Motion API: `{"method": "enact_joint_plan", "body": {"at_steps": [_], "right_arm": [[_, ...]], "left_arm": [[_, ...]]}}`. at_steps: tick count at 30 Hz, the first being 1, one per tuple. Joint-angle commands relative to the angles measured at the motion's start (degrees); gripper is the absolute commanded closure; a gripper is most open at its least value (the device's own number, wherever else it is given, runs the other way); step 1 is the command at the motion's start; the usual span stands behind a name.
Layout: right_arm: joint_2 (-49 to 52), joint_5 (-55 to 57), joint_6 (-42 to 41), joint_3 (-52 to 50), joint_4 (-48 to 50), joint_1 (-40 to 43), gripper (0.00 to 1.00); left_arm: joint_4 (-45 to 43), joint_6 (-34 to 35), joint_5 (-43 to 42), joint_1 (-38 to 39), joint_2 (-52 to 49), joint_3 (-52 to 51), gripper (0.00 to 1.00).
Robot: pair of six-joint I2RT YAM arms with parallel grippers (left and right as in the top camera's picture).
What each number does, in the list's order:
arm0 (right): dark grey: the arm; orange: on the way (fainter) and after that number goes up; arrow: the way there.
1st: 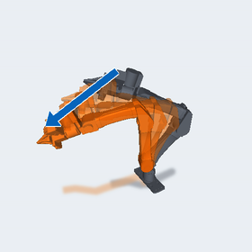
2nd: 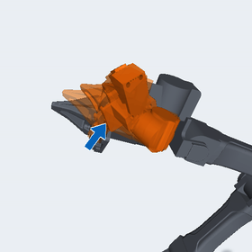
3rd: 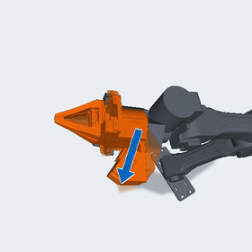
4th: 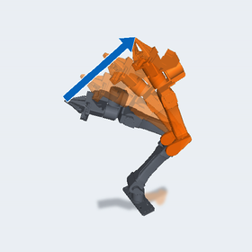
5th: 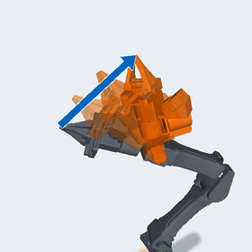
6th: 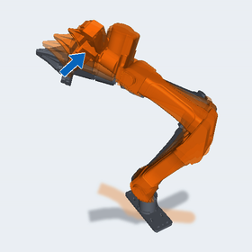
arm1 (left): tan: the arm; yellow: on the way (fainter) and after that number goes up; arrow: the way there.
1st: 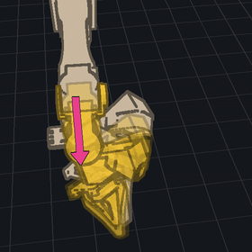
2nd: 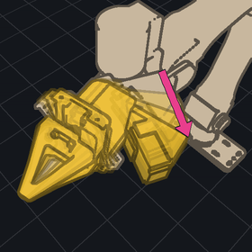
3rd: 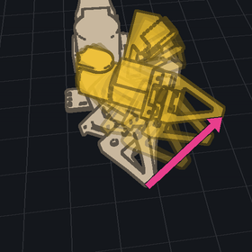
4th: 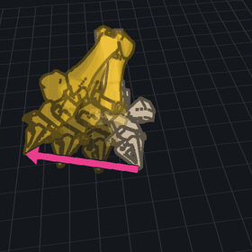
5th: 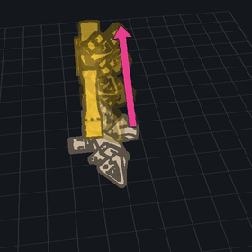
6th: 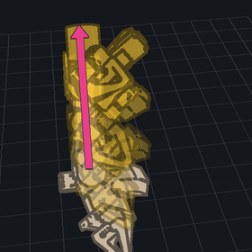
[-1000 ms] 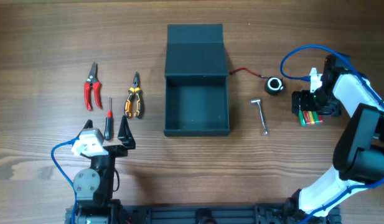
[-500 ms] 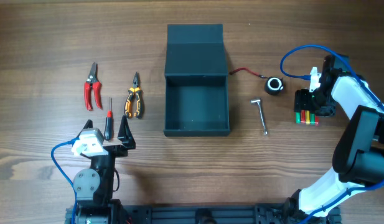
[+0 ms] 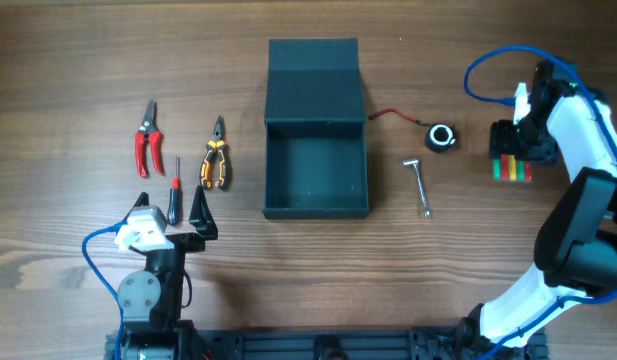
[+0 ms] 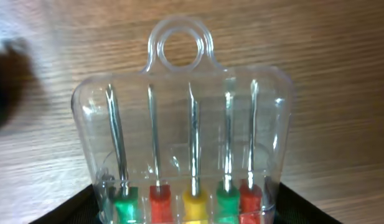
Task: Pack container
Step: 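Carry the screwdriver pack left and release it into the green box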
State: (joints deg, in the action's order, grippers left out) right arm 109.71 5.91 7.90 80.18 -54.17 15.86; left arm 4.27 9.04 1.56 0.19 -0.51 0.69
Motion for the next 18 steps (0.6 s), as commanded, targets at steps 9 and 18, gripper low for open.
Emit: {"method": "enact_joint_plan", "body": {"at_steps": [9,18], "right_arm": [[0.11,-5.31,-8.39,24.28,-14.34,-15.89,0.48],[-0.28,-7.48,-23.34,24.5,-16.41,-44.96,0.52]], "left_arm": [[-0.2,-1.16,-0.87,-0.46,0.31,-0.33,0.0],[-0.2,-1.16,-0.87,-0.46,0.31,-0.33,0.0]]}}
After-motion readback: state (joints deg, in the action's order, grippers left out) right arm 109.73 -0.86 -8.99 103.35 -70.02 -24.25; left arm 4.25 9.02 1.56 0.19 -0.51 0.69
